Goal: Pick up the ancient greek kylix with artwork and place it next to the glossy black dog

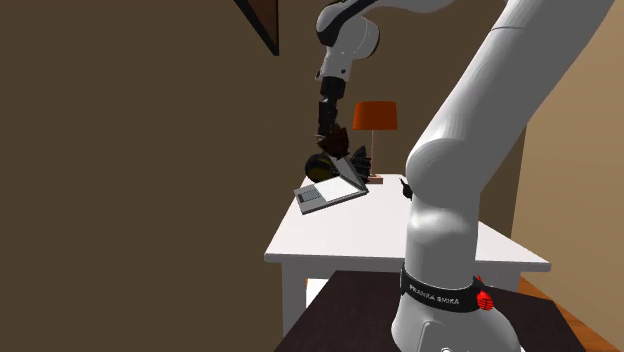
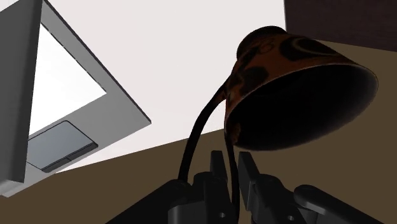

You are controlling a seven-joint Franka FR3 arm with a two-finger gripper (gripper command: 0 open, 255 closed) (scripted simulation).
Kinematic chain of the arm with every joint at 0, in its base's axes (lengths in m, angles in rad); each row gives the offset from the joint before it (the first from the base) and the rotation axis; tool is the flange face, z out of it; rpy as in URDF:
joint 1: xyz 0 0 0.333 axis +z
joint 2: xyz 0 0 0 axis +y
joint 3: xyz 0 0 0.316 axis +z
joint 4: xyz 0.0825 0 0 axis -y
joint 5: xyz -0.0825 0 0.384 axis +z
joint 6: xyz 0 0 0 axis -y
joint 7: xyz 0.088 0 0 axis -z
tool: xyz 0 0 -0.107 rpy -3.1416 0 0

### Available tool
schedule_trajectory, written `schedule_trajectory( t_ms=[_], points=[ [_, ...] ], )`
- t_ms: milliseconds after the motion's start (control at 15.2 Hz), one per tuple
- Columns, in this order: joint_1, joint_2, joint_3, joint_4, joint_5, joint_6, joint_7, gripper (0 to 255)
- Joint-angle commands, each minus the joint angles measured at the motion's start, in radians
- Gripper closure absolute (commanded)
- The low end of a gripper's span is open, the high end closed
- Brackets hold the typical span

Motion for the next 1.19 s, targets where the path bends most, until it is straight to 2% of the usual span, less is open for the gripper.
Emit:
schedule_trajectory(
  t_ms=[0,462,1122],
  points=[
    [0.002,-0.001,0.005,0.025,0.002,-0.026,0.005,255],
    [0.008,0.006,0.015,0.113,0.010,-0.107,0.013,255],
    [-0.047,0.020,-0.177,0.199,-0.047,-0.178,-0.225,255]
  ],
)
